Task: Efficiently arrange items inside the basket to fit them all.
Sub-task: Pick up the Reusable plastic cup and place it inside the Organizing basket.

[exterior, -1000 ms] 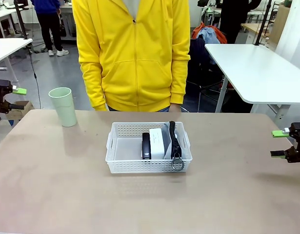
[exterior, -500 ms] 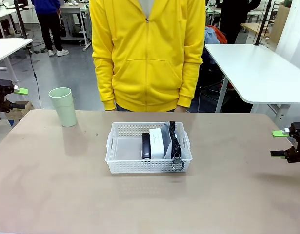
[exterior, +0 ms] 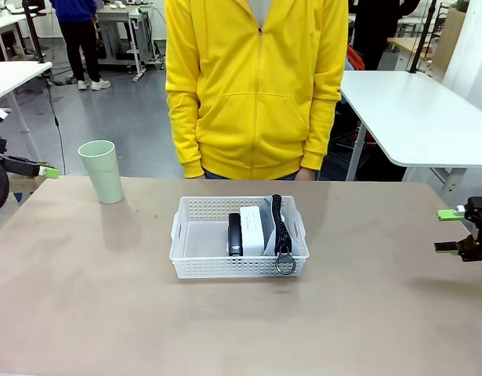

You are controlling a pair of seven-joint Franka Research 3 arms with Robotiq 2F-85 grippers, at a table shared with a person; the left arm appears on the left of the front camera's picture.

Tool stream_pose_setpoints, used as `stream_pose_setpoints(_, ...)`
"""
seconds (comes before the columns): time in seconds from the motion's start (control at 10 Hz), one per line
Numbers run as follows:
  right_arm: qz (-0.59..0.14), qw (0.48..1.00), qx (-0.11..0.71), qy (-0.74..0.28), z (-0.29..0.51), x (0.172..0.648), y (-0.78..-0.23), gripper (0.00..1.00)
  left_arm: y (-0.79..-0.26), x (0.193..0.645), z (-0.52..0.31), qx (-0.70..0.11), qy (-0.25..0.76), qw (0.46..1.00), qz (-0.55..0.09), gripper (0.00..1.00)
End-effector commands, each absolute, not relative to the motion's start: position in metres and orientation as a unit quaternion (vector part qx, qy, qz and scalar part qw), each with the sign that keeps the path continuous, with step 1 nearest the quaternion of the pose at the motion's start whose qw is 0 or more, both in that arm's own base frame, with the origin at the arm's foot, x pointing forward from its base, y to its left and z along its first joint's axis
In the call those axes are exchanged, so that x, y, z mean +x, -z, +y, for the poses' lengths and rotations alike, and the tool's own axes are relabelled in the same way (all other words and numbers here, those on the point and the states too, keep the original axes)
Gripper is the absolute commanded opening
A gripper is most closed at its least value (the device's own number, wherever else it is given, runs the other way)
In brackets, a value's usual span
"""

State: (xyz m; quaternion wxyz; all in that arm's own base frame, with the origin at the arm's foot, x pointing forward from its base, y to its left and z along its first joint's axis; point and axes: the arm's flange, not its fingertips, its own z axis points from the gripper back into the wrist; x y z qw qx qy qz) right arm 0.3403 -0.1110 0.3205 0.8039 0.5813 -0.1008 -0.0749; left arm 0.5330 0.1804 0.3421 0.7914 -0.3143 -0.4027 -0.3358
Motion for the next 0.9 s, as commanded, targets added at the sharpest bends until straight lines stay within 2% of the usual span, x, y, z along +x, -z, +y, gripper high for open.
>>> stream_pose_setpoints(0.0,-0.107,0.799,0.586,0.078,-0.111,0.342,-0.324,1.0,-0.319,0.543,0.177,-0.302,0.352,0.744,-0.481,1.0)
stream_pose_setpoints(0.3,-0.107,0.799,0.586,0.078,-0.111,0.342,-0.324,1.0,-0.303,0.559,0.159,-0.324,0.359,0.751,-0.45,1.0)
stream_pose_setpoints(0.4,-0.107,0.799,0.586,0.078,-0.111,0.342,-0.324,1.0,-0.308,0.547,0.171,-0.298,0.356,0.754,-0.465,1.0)
stream_pose_setpoints(0.8,-0.107,0.799,0.586,0.078,-0.111,0.342,-0.324,1.0,-0.302,0.55,0.169,-0.302,0.356,0.754,-0.461,1.0)
